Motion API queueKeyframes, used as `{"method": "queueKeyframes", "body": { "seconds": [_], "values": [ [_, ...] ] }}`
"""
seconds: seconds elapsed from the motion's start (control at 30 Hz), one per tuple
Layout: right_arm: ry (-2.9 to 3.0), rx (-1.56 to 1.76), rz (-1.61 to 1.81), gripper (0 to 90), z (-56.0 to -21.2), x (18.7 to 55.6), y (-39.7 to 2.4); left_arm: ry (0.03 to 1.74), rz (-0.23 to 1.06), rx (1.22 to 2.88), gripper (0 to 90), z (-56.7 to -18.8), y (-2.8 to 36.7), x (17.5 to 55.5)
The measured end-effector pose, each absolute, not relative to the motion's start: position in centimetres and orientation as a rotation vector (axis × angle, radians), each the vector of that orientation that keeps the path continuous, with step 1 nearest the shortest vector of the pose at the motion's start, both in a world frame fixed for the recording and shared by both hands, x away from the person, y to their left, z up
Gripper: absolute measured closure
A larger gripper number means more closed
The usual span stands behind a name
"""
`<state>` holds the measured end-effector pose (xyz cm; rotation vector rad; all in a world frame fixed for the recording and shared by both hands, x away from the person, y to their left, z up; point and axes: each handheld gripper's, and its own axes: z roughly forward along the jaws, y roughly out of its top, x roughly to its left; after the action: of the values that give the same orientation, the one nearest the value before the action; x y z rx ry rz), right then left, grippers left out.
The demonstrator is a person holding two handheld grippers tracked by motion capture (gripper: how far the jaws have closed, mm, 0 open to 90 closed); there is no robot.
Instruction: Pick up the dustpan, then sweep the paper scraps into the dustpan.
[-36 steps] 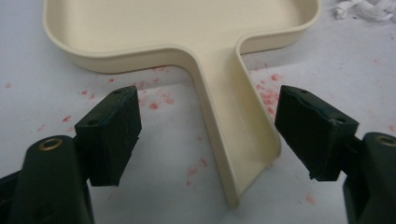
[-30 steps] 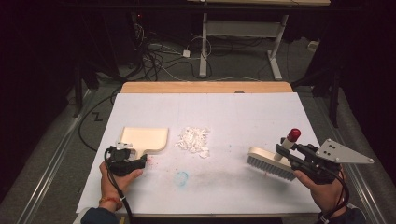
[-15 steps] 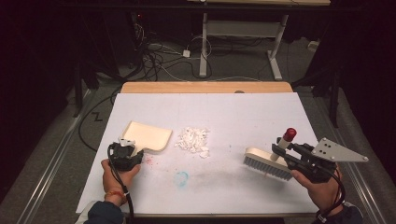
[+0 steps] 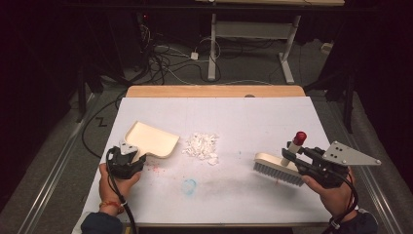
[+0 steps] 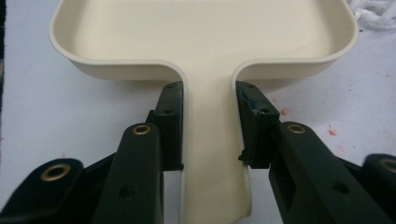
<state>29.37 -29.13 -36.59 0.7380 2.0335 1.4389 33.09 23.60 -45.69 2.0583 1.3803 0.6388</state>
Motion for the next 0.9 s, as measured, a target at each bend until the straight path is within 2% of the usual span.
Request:
{"method": "queueKeyframes", "body": {
  "seconds": [0.33, 0.9],
  "values": [
    [2.030, 0.765, 1.439, 70.6, -36.4, 30.3, -28.3, 1.279, 0.610, 2.107, 64.0, -44.2, 24.3, 30.0],
    [2.010, 0.723, 1.466, 70.6, -35.7, 33.9, -24.0, 1.168, 0.424, 2.240, 63.9, -44.8, 23.6, 27.1]
  ]
}}
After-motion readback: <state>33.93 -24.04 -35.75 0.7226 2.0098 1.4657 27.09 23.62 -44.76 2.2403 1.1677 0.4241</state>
